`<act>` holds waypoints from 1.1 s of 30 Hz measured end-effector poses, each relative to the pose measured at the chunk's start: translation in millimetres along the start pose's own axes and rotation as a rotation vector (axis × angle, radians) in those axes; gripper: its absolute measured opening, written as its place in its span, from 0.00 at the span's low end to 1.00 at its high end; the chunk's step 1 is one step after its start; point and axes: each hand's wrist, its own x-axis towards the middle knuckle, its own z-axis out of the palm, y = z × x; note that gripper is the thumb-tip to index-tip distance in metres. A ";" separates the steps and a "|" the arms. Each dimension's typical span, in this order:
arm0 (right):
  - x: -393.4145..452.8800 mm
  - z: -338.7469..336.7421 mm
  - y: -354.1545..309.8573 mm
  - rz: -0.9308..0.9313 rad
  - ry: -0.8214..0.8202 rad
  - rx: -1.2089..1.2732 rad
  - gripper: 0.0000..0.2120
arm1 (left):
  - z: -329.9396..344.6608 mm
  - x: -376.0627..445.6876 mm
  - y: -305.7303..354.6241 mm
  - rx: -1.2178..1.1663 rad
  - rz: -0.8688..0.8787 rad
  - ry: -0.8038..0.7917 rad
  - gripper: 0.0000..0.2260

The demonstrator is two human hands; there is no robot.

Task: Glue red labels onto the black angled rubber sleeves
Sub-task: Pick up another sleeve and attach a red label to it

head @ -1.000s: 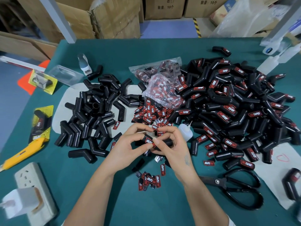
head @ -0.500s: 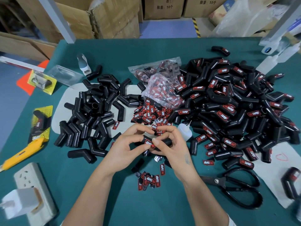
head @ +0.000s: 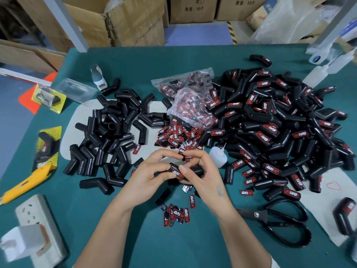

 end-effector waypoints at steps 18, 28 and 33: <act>0.2 -2.5 2.8 -0.025 -0.018 -0.163 0.20 | 2.7 -0.7 5.2 0.022 0.062 -0.063 0.09; -2.9 1.9 -4.2 -0.026 -0.005 0.070 0.15 | 2.7 1.6 8.2 -0.100 0.021 -0.005 0.12; -2.4 0.1 -4.3 -0.089 0.007 0.084 0.18 | 5.2 5.2 7.6 -0.200 -0.006 0.102 0.19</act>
